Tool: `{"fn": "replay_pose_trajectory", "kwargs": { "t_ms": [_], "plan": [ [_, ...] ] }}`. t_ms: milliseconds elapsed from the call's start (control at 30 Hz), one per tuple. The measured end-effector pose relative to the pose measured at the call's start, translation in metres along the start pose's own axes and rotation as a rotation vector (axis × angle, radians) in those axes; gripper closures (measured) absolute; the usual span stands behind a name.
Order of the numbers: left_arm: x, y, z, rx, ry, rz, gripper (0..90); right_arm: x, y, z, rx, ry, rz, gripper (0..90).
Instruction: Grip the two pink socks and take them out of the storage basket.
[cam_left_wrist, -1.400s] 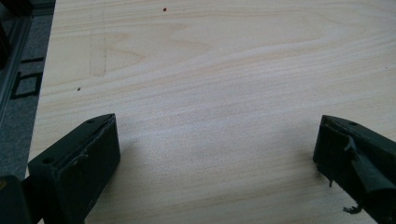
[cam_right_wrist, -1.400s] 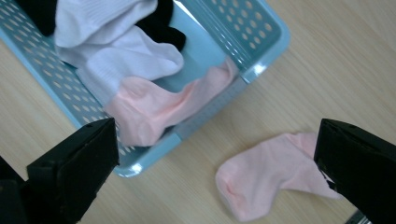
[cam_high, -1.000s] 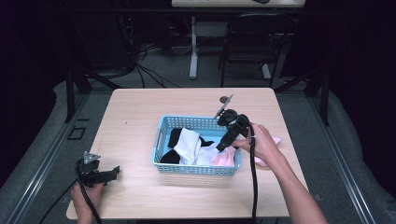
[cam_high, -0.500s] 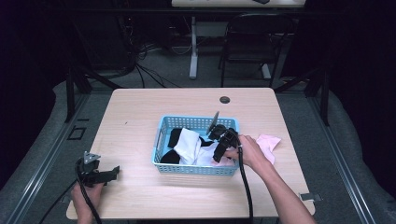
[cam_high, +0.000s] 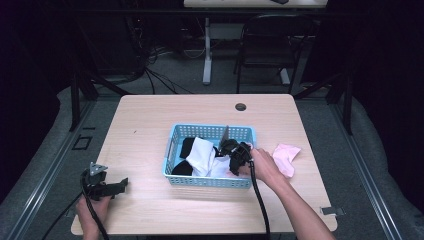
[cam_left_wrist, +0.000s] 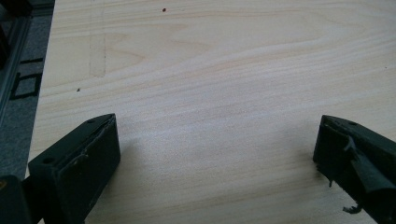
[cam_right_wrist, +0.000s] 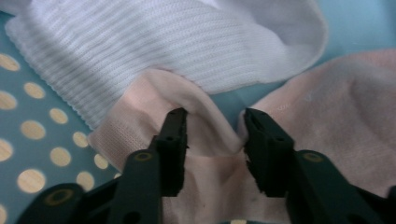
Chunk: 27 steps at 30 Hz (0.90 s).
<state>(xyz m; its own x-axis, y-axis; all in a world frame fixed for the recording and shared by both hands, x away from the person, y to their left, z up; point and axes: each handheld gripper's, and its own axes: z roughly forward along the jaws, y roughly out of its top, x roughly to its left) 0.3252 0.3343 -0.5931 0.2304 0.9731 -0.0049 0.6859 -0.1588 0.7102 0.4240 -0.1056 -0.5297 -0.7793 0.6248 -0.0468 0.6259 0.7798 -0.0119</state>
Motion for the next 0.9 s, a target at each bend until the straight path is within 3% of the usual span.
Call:
{"fn": "replay_pose_trajectory", "kwargs": {
  "t_ms": [33, 67, 100, 233, 400, 600, 700, 900],
  "plan": [
    [0.000, 0.000, 0.000, 0.000, 0.000, 0.000, 0.6, 0.000, 0.001, 0.004, 0.018, 0.005, 0.001, 70.7],
    [0.000, 0.000, 0.000, 0.000, 0.000, 0.000, 0.6, 0.000, 0.001, 0.004, 0.018, 0.005, 0.001, 70.7],
    [0.000, 0.000, 0.000, 0.000, 0.000, 0.000, 0.6, 0.000, 0.001, 0.006, 0.021, 0.009, 0.003, 78.5],
    [0.000, 0.000, 0.000, -0.001, 0.000, -0.002, 0.6, 0.001, 0.000, 0.003, 0.004, 0.005, 0.002, 85.8],
    [0.000, 0.000, 0.000, -0.002, 0.000, -0.003, 0.6, 0.001, -0.004, -0.005, -0.019, 0.000, -0.007, 85.9],
    [0.000, 0.000, 0.000, -0.002, 0.000, -0.002, 0.6, -0.002, -0.008, -0.028, -0.062, 0.005, 0.008, 85.9],
    [0.000, 0.000, 0.000, -0.002, 0.000, -0.003, 0.6, -0.004, -0.012, -0.040, -0.109, 0.009, 0.018, 86.0],
    [0.000, 0.000, 0.000, -0.002, 0.000, -0.003, 0.6, -0.004, -0.015, -0.058, -0.141, 0.000, 0.028, 86.2]
  ]
}}
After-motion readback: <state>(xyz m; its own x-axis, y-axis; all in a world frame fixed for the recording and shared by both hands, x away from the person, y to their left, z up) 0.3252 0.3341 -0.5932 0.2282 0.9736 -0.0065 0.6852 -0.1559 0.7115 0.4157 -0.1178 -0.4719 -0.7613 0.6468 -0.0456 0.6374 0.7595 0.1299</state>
